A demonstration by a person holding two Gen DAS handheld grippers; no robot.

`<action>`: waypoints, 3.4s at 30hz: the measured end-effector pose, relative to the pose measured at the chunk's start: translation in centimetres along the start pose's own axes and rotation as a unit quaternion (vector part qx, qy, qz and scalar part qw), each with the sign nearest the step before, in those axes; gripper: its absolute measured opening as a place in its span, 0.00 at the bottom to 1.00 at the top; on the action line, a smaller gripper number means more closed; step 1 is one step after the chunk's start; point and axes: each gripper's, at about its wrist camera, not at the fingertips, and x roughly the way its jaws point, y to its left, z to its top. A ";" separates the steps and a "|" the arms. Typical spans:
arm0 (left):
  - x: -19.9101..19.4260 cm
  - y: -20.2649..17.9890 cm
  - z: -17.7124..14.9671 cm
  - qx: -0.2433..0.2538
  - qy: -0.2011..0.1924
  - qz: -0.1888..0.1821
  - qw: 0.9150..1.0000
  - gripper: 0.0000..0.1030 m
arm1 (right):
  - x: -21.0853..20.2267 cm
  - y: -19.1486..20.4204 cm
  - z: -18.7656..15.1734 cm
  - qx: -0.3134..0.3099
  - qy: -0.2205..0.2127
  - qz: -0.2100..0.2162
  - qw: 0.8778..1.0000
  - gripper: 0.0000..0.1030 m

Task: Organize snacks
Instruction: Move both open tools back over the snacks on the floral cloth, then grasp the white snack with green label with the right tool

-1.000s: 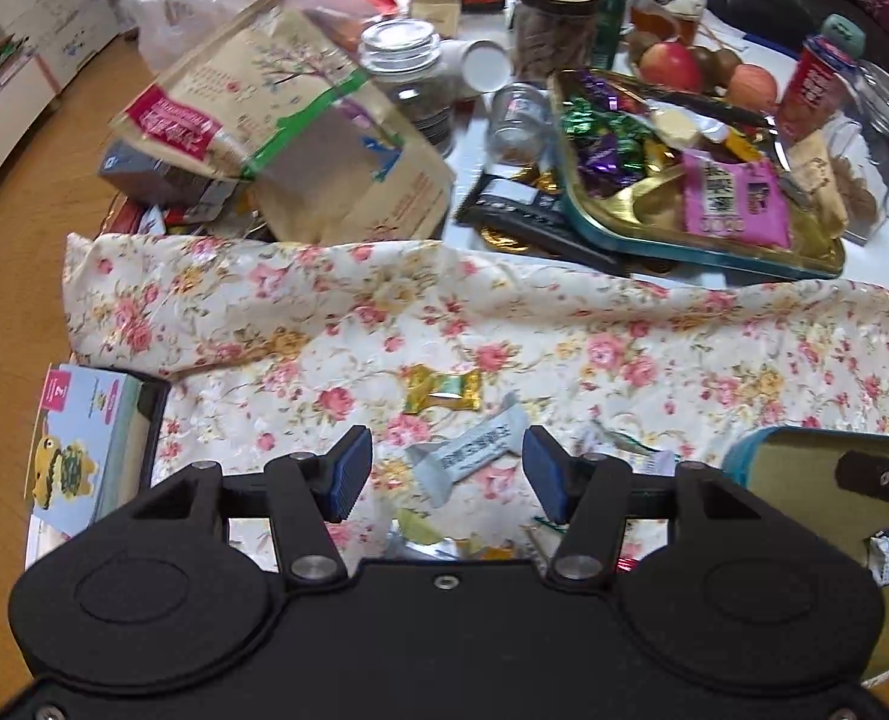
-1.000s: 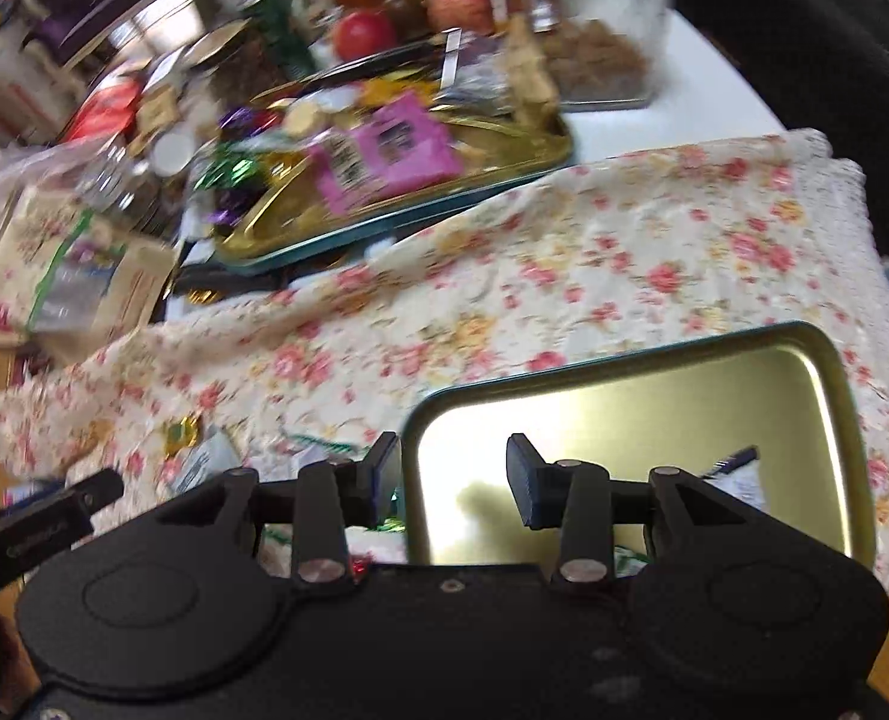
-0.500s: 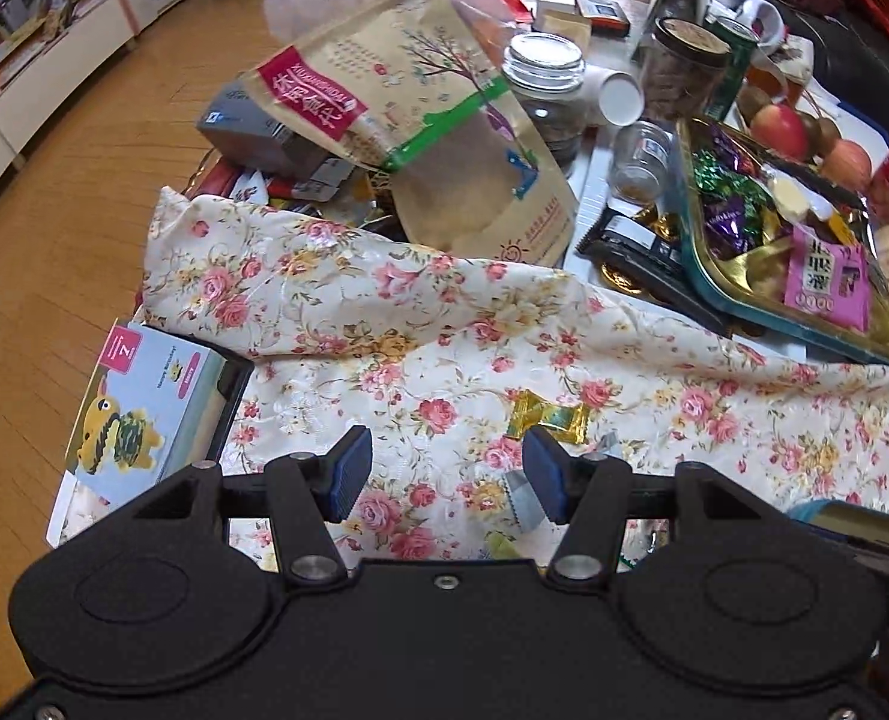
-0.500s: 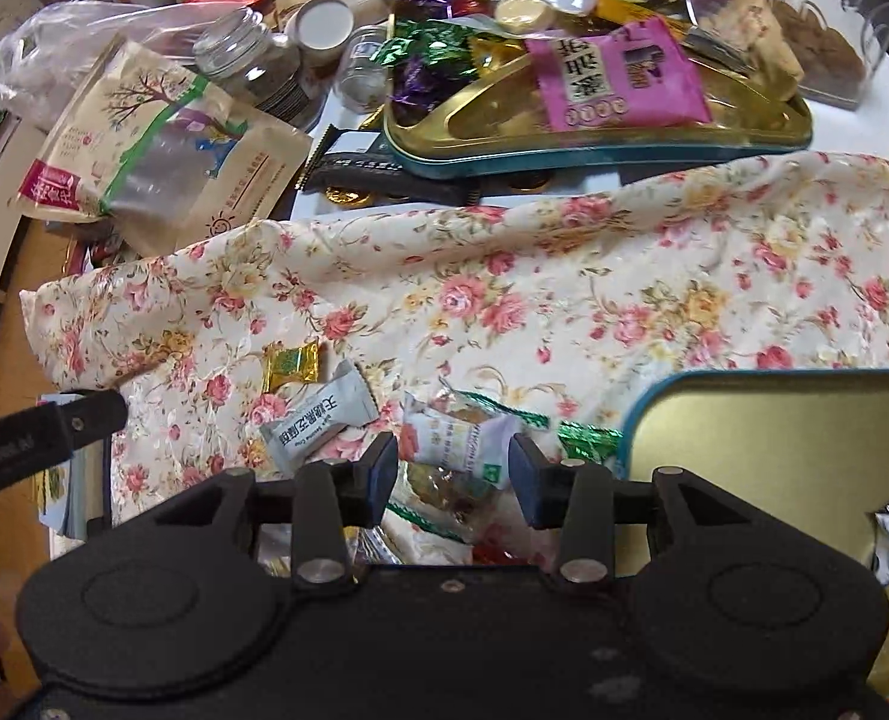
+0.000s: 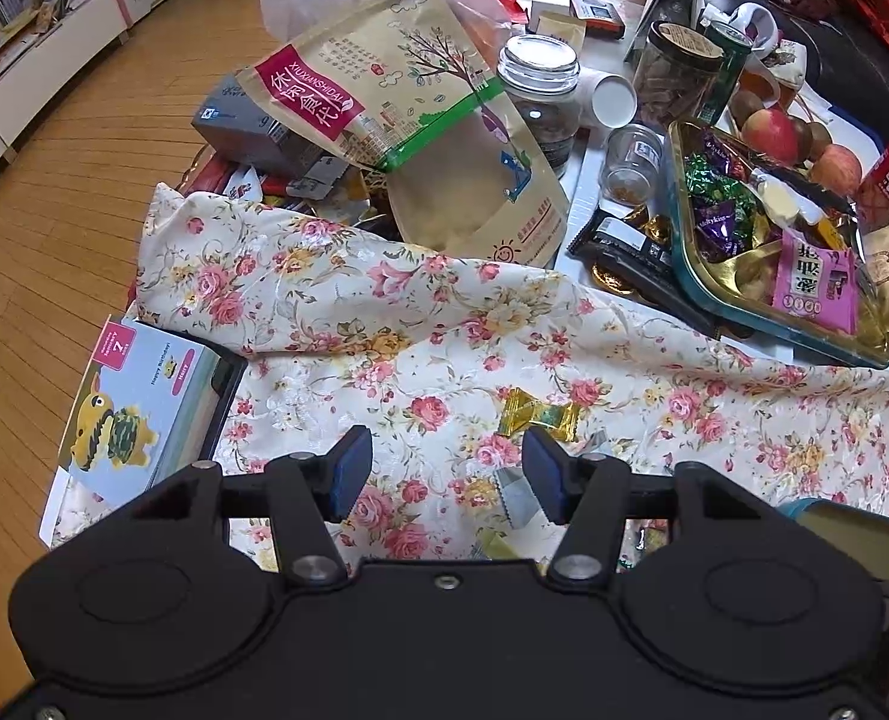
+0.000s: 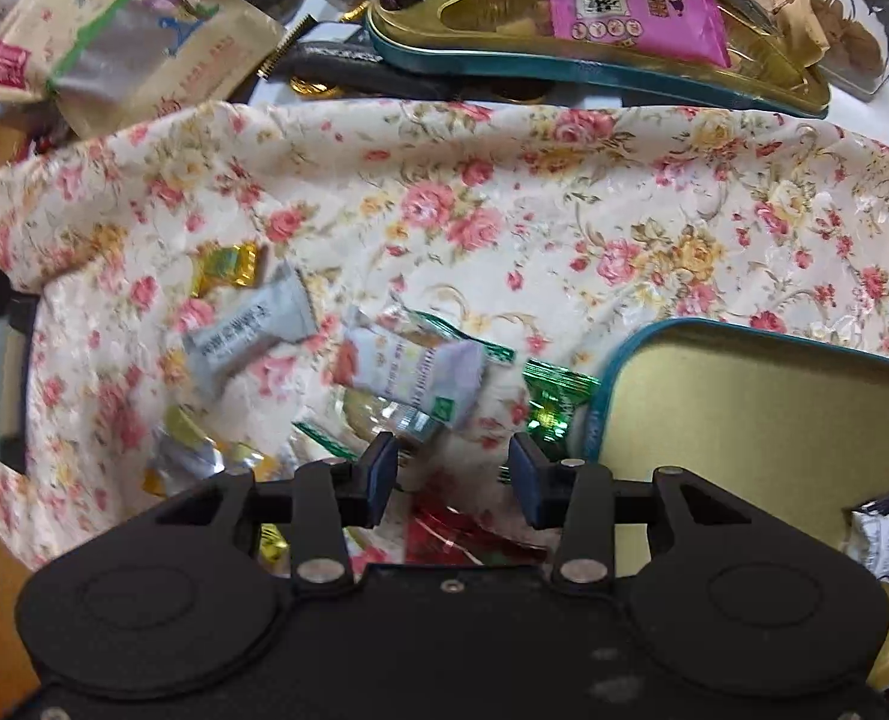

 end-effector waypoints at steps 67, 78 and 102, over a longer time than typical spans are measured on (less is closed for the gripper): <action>0.5 3.4 0.6 -0.041 0.013 0.000 0.999 0.59 | 3.0 5.6 4.6 -0.024 -0.071 0.033 0.997 0.48; 0.8 2.9 0.6 -0.032 0.022 -0.013 0.999 0.59 | 4.3 9.7 3.1 -0.125 -0.092 -0.003 0.988 0.51; 1.7 2.9 0.0 -0.024 0.038 0.007 0.999 0.59 | 2.4 5.5 4.6 -0.021 -0.104 0.059 0.993 0.36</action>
